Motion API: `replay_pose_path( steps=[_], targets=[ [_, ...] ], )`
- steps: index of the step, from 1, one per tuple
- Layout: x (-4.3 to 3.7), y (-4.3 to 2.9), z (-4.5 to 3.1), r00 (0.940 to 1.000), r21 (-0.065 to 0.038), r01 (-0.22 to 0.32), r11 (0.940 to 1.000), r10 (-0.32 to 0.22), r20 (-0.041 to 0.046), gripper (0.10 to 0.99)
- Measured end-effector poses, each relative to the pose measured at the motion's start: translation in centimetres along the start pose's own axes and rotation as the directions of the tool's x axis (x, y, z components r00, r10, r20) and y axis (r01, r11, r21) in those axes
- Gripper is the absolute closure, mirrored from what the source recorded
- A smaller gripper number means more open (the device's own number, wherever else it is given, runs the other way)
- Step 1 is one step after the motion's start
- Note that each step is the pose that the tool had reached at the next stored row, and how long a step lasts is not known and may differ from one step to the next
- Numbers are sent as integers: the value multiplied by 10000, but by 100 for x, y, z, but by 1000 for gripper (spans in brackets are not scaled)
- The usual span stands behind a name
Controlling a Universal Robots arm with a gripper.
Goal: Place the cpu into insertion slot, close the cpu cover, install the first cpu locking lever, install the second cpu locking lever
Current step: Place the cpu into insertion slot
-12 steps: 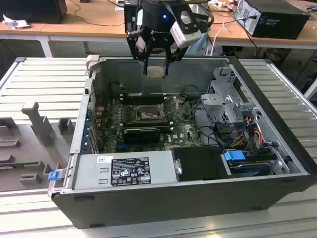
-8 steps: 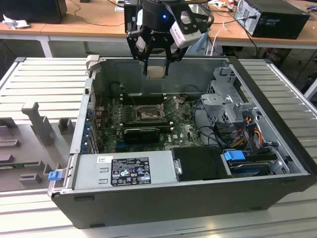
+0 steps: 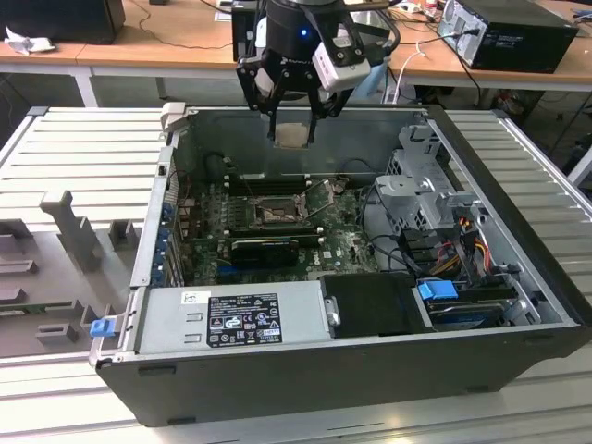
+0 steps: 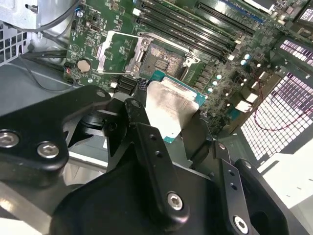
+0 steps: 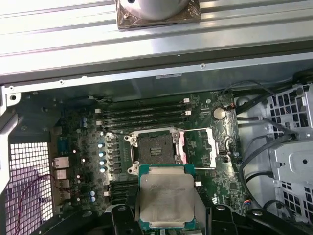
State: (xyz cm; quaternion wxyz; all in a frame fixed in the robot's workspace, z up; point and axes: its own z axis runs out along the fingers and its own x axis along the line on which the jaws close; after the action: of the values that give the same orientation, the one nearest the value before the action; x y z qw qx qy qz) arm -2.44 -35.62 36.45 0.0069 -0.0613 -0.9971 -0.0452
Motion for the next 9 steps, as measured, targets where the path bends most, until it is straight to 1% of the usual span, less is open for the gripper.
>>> replay_pose_path(
  steps=[2,6,9],
  targets=[
    [-1,0,4,10000,-1,-51,10000,51,5,553],
    [-1,-1,9,9991,-8,-414,9991,414,37,553],
    [-1,-1,12,9970,-18,-772,9970,772,69,553]
  ],
)
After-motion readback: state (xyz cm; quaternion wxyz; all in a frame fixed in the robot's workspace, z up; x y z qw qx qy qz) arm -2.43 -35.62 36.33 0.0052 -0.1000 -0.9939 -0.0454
